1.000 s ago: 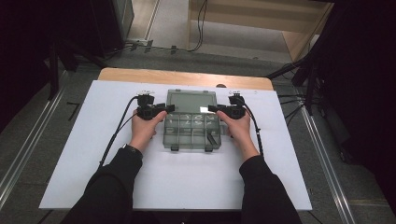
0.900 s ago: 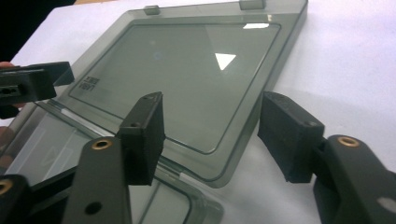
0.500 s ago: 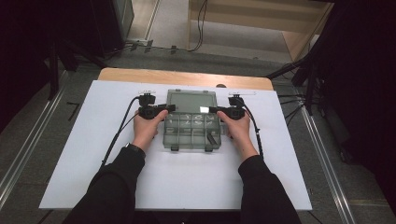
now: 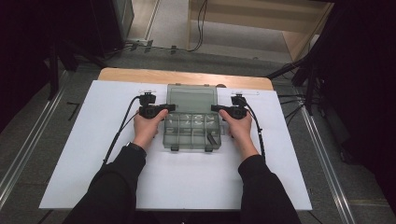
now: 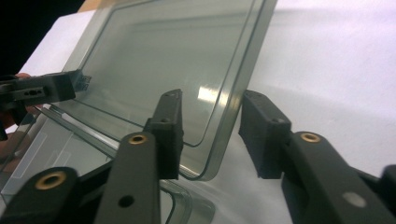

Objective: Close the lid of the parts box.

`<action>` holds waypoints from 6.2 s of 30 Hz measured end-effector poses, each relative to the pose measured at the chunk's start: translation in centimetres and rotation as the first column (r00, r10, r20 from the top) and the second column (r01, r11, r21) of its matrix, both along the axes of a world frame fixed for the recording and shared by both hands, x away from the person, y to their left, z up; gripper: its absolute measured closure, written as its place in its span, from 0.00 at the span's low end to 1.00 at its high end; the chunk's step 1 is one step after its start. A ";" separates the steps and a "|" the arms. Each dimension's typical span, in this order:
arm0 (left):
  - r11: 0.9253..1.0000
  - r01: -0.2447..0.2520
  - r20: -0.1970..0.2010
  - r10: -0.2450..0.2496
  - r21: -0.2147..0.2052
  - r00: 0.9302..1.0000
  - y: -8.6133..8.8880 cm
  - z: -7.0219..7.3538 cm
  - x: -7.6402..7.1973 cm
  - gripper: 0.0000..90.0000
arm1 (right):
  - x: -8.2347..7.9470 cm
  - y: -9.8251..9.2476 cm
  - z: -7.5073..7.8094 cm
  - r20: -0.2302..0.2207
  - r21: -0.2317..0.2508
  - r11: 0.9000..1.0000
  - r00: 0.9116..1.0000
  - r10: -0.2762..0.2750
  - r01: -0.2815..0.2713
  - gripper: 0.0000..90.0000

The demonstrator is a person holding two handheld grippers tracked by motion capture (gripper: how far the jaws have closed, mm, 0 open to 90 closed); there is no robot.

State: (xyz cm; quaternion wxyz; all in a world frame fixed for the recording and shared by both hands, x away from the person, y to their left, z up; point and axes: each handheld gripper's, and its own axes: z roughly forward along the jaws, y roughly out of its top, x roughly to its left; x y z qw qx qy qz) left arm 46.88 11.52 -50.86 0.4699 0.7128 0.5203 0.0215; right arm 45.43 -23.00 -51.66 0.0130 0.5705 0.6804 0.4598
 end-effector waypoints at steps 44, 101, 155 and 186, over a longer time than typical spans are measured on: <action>0.995 0.054 0.272 -0.074 0.081 0.960 1.0 1.9 -1.7 0.92 | -1.2 0.0 5.2 0.251 -0.186 0.981 0.968 -0.003 0.051 0.82; 0.992 0.104 0.132 -0.093 -0.078 0.987 2.3 4.0 0.9 0.99 | -4.4 -0.2 4.8 0.442 -0.185 0.981 0.897 0.035 0.053 0.91; 0.983 0.174 0.181 -0.160 -0.066 0.970 0.9 4.5 -0.4 0.99 | -6.0 -3.0 5.1 0.332 -0.076 0.990 0.939 -0.086 0.117 0.76; 0.973 0.215 0.242 -0.191 -0.078 0.951 2.3 5.0 -4.2 0.99 | -7.7 -0.8 5.4 0.364 -0.113 0.993 0.931 0.024 0.018 0.94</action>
